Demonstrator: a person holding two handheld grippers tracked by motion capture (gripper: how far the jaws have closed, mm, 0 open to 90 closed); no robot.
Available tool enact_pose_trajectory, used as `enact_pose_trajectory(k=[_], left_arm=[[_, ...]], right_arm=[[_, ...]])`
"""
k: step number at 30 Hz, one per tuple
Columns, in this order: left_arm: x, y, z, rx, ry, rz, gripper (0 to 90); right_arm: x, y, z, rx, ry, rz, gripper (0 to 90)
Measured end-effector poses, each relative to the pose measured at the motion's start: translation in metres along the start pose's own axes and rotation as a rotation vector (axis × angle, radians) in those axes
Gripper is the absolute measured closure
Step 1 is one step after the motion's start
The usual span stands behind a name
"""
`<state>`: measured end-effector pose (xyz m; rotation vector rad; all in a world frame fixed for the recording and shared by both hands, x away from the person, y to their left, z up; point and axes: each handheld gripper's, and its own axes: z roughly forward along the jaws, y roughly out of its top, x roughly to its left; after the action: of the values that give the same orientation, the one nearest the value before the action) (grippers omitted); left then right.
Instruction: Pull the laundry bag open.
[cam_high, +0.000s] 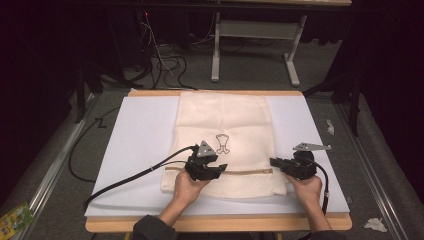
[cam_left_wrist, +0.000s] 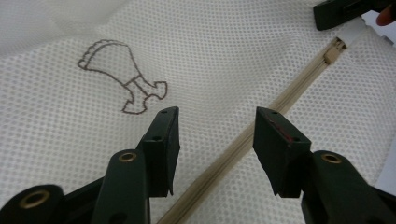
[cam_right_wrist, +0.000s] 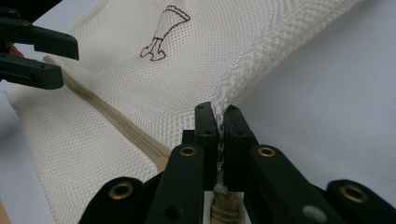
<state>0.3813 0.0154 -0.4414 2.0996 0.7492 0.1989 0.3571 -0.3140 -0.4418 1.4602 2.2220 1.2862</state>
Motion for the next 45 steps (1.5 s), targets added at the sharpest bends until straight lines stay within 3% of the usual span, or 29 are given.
enact_pose_trajectory(k=[4, 10, 17, 19, 27, 30, 33, 39, 42, 45], left_arm=[[-0.008, 0.002, 0.012, 0.028, -0.009, 0.021, 54.4], [-0.02, 0.003, 0.029, 0.029, -0.052, 0.043, 58.1], [-0.022, 0.002, 0.036, 0.011, -0.098, 0.01, 62.4], [-0.026, 0.007, 0.038, 0.036, -0.063, 0.064, 64.3], [-0.031, 0.016, 0.036, 0.017, -0.103, 0.059, 65.6], [-0.035, 0.012, 0.038, 0.008, -0.064, 0.098, 70.3], [-0.038, 0.011, 0.038, 0.011, -0.07, 0.097, 75.1], [-0.038, 0.013, 0.039, -0.001, -0.095, 0.083, 71.3], [-0.04, 0.015, 0.034, -0.026, -0.098, 0.088, 64.6], [-0.042, 0.016, 0.032, -0.047, -0.122, 0.086, 63.3]], right_arm=[[0.002, 0.002, 0.0, -0.003, 0.023, 0.009, 88.1], [0.007, 0.006, 0.004, 0.004, 0.035, -0.006, 88.2], [0.015, 0.013, 0.009, 0.02, 0.033, -0.03, 88.2], [0.016, 0.014, 0.009, 0.017, 0.037, -0.035, 88.1], [0.023, 0.017, 0.012, 0.021, 0.035, -0.048, 88.2], [0.022, 0.017, 0.017, 0.03, 0.032, -0.055, 88.2], [0.021, 0.017, 0.018, 0.022, 0.051, -0.039, 88.1], [0.023, 0.018, 0.02, 0.029, 0.048, -0.048, 88.1], [0.026, 0.019, 0.02, 0.033, 0.037, -0.052, 88.1], [0.031, 0.019, 0.021, 0.043, 0.022, -0.063, 88.1]])
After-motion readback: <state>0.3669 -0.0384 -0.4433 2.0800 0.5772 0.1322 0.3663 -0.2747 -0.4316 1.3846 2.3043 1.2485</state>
